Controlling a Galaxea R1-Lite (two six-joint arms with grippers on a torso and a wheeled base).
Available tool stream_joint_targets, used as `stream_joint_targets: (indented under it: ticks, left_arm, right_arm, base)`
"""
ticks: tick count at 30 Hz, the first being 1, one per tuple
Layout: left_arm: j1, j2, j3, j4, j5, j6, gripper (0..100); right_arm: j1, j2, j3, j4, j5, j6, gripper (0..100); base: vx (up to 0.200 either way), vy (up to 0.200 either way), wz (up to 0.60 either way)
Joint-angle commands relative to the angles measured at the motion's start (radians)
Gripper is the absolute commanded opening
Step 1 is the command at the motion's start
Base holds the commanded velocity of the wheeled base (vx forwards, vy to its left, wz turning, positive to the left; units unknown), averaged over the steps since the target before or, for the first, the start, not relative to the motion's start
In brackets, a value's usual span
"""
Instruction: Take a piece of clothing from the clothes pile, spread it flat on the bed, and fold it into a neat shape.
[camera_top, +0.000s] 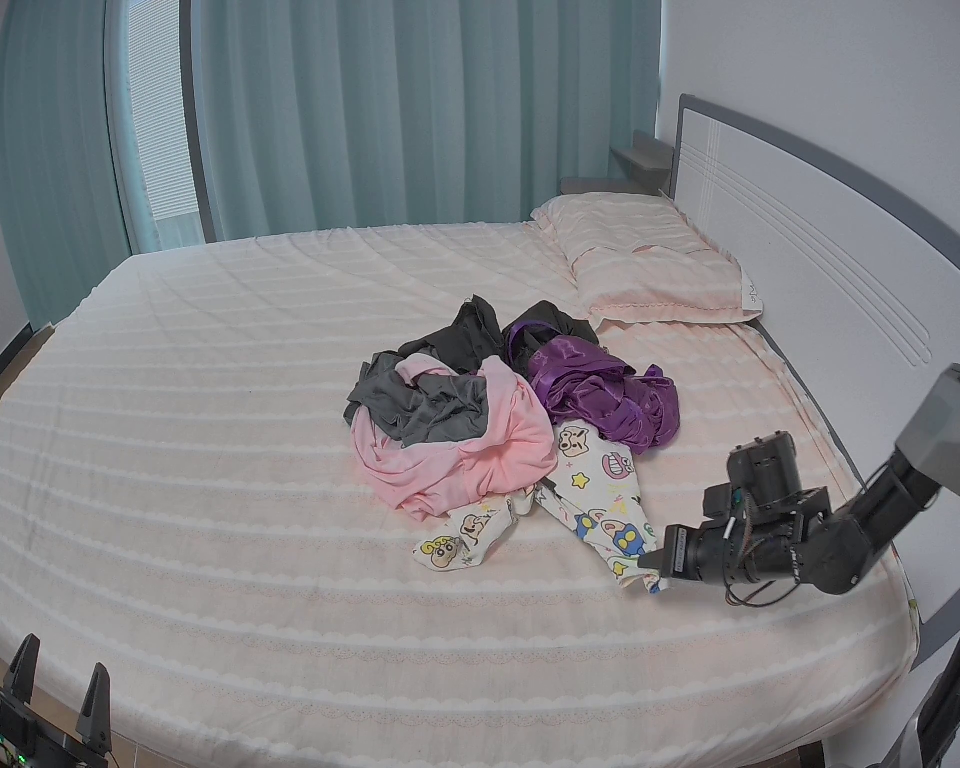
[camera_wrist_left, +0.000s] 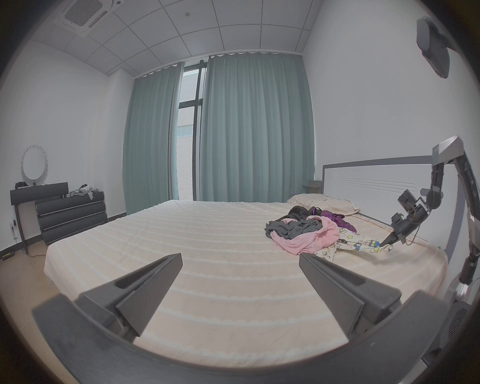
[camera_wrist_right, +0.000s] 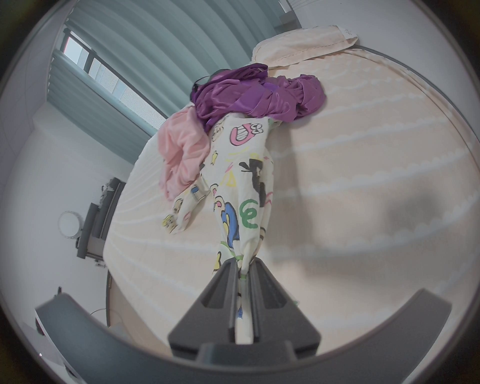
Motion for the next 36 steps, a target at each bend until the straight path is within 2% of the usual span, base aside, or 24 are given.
stream_joint_targets:
  ticks: [1,2,3,7,9,10,11,12,14,17,18,22,23,24,25,27,34,36]
  left_arm:
    - [0.0,-0.018,0.018,-0.002,-0.004,0.013,100]
    - [0.0,-0.018,0.018,-0.002,-0.004,0.013,100]
    - [0.0,-0.018,0.018,-0.003,-0.04,0.024,100]
    - [0.0,-0.005,-0.021,-0.014,-0.1,0.012,100]
    - [-0.003,0.133,-0.254,-0.059,-0.106,-0.108,100]
    - [-0.007,0.203,-0.289,-0.059,-0.12,-0.142,100]
    - [-0.009,0.24,-0.3,-0.066,-0.136,-0.133,100]
    - [-0.02,0.331,-0.314,-0.08,-0.224,-0.048,100]
    - [-0.037,0.458,-0.315,-0.091,-0.306,0.025,100]
    - [-0.058,0.662,-0.32,-0.125,-0.367,0.074,100]
    - [-0.092,0.745,-0.318,-0.166,-0.381,0.084,100]
    - [-0.239,1.042,-0.308,-0.332,-0.381,0.078,100]
    - [-0.244,1.053,-0.306,-0.339,-0.381,0.078,100]
    - [-0.277,1.168,-0.289,-0.416,-0.381,0.078,100]
    - [-0.297,1.229,-0.283,-0.461,-0.381,0.078,100]
    - [-0.343,1.337,-0.275,-0.536,-0.381,0.076,100]
    - [-0.46,1.591,-0.275,-0.712,-0.37,0.032,100]
    - [-0.523,1.697,-0.28,-0.792,-0.326,-0.007,100]
  right_arm:
    - [0.002,-0.272,0.22,-0.063,0.109,0.008,0]
    - [0.002,-0.272,0.22,-0.063,0.109,0.008,0]
    - [-0.002,-0.351,0.259,-0.063,0.159,0.008,0]
    - [-0.019,-0.464,0.296,-0.062,0.22,0.01,0]
    - [-0.021,-0.532,0.32,-0.06,0.261,0.01,0]
    - [-0.021,-0.556,0.326,-0.062,0.281,0.01,0]
    - [-0.021,-0.57,0.329,-0.062,0.294,0.01,0]
    - [-0.021,-0.61,0.34,-0.062,0.335,0.01,0]
    - [-0.024,-0.647,0.357,-0.06,0.379,0.013,0]
    - [-0.044,-0.682,0.377,-0.062,0.435,0.041,0]
    - [-0.055,-0.697,0.385,-0.062,0.447,0.053,0]
    - [-0.119,-0.763,0.378,-0.063,0.517,0.085,0]
    - [-0.122,-0.766,0.377,-0.063,0.522,0.087,0]
    - [-0.154,-0.814,0.363,-0.063,0.582,0.113,0]
    - [-0.167,-0.837,0.357,-0.062,0.614,0.133,0]
    - [-0.174,-0.866,0.357,-0.063,0.651,0.159,0]
    - [-0.18,-0.909,0.346,-0.063,0.656,0.17,0]
    - [-0.2,-0.9,0.329,-0.063,0.666,0.171,0]
  base:
    - [0.0,0.0,0.0]
    - [0.0,0.0,0.0]
    - [0.0,0.0,0.0]
    - [0.0,0.0,0.0]
    - [0.0,0.0,0.0]
    - [0.0,0.0,0.0]
    - [0.0,0.0,0.0]
    - [0.0,0.0,0.0]
    - [0.0,0.0,0.0]
    - [0.0,0.0,0.0]
    - [0.0,0.0,0.0]
    - [0.0,0.0,0.0]
    - [0.0,0.0,0.0]
    - [0.0,0.0,0.0]
    - [0.0,0.0,0.0]
    - [0.0,0.0,0.0]
    - [0.0,0.0,0.0]
    - [0.0,0.0,0.0]
